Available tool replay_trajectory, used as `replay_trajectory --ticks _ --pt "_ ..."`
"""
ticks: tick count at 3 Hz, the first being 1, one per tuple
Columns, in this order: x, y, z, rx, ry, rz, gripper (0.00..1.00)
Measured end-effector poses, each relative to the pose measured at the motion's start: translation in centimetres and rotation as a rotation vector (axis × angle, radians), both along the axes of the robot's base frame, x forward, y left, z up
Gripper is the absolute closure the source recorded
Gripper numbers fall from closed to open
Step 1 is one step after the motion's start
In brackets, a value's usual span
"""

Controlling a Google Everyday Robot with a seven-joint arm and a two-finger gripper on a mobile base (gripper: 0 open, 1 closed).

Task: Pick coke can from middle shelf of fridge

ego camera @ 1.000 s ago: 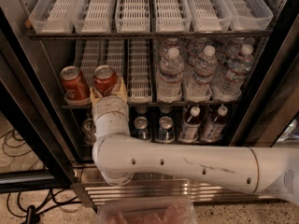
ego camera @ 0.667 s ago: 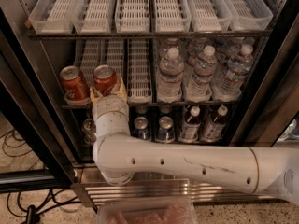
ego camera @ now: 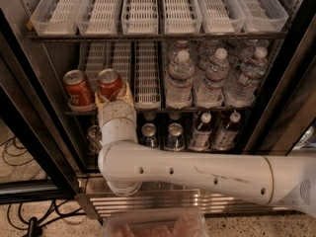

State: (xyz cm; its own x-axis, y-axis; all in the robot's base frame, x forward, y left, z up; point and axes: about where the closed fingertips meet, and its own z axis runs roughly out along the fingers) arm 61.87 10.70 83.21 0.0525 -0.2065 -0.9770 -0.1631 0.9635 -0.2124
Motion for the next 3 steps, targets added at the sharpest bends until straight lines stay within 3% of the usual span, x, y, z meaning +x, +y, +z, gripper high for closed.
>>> replay_trajectory --ticks 3 --pt "-2.1 1.2 2.8 0.003 -0.008 0.168 1.00"
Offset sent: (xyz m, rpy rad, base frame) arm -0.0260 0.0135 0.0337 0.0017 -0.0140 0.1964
